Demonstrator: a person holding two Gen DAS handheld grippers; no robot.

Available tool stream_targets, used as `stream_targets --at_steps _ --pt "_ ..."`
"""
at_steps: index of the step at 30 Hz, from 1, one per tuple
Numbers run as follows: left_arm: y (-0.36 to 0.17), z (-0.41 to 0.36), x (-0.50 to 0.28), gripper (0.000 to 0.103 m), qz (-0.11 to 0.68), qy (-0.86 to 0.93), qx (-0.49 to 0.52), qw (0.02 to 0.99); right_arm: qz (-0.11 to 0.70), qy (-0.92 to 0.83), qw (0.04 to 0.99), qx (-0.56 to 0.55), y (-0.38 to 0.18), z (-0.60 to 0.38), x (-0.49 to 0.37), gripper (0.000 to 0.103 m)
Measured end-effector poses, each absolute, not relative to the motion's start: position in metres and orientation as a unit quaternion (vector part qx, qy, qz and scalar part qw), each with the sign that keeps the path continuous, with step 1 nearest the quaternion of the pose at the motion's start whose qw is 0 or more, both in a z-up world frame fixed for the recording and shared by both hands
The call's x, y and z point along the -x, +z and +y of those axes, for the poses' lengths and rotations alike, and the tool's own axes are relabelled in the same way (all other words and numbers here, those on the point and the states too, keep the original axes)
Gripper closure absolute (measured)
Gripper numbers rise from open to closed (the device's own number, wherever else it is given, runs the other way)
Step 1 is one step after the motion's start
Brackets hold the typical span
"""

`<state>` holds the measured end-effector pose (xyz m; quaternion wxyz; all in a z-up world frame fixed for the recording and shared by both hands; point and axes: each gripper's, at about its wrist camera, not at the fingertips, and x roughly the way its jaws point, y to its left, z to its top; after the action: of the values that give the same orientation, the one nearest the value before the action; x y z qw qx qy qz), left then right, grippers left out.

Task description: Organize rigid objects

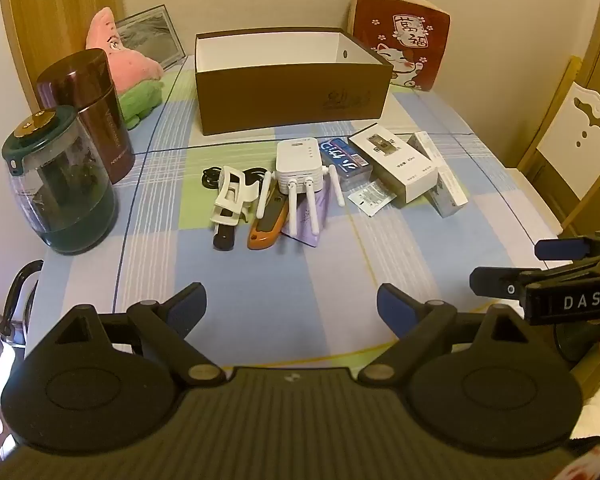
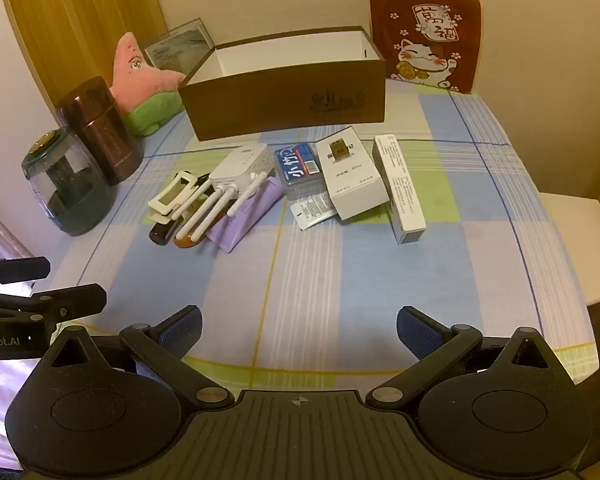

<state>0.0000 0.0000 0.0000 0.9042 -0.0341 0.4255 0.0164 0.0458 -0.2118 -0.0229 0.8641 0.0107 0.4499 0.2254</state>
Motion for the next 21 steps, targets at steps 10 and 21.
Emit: stream_targets --at_steps 10,21 --pt "-0.0001 -0.0001 0.0 0.012 0.426 0.018 0.032 0.904 0.452 0.225 0.863 -0.01 -0.0227 -0.211 -0.047 0.002" --pt "-0.0002 -0.0003 0.0 0.012 0.426 0.017 0.031 0.904 0.453 0.225 0.863 -0.01 -0.022 -0.2102 -0.0472 0.002"
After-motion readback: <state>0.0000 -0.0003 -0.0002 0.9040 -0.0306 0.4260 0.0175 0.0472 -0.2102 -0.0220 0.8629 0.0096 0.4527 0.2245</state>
